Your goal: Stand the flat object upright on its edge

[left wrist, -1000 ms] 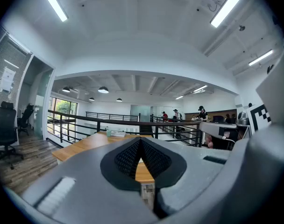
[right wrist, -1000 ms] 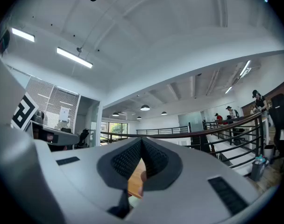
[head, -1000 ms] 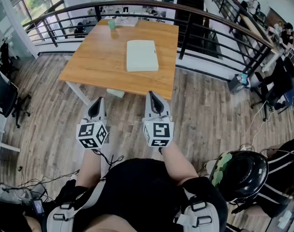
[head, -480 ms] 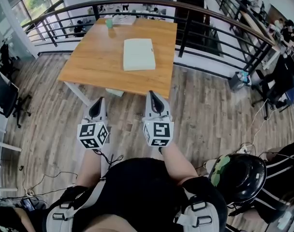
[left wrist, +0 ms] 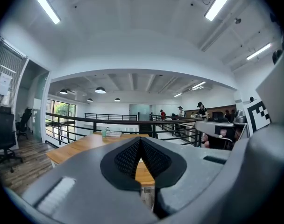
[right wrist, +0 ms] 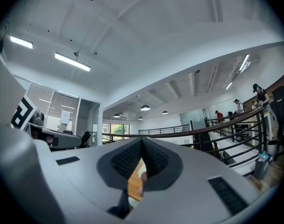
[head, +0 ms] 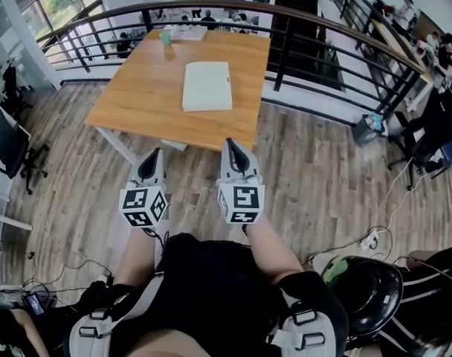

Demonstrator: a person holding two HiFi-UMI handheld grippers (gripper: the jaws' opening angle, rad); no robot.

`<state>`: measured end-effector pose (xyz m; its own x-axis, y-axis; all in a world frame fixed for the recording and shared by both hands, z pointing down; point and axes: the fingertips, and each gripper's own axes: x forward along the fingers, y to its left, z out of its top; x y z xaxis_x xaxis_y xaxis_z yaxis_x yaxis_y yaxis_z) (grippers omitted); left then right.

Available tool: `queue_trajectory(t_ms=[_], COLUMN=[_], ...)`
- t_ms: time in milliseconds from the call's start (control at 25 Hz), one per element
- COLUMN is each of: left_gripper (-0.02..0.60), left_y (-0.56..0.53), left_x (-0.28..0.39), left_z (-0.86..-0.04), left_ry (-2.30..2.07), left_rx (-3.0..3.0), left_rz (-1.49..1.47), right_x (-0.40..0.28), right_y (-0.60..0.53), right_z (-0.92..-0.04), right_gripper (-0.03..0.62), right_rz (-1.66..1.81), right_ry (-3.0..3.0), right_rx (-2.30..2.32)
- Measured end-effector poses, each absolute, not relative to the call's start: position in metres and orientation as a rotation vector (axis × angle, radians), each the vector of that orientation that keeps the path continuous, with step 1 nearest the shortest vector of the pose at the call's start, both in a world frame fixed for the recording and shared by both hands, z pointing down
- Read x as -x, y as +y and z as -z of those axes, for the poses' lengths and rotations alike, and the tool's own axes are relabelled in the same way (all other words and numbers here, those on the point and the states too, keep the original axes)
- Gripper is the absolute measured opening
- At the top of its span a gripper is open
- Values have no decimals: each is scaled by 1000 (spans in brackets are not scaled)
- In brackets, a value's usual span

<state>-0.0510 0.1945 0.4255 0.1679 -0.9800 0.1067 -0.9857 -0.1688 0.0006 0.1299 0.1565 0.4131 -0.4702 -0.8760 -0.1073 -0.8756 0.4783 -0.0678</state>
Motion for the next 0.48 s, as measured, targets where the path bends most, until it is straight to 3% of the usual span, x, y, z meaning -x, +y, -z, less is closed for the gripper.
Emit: queue_trajectory(t_ms=[480], left_gripper=[5], left_y=[156], left_x=[59], left_z=[-430], left_ry=[-1938], left_rx=[-2323], left_rz=[-53], right_x=[-125], right_y=[118], right_z=[-419], right_gripper=[-2], right_rz=[16], right_ry=[2592], right_rx=[1539])
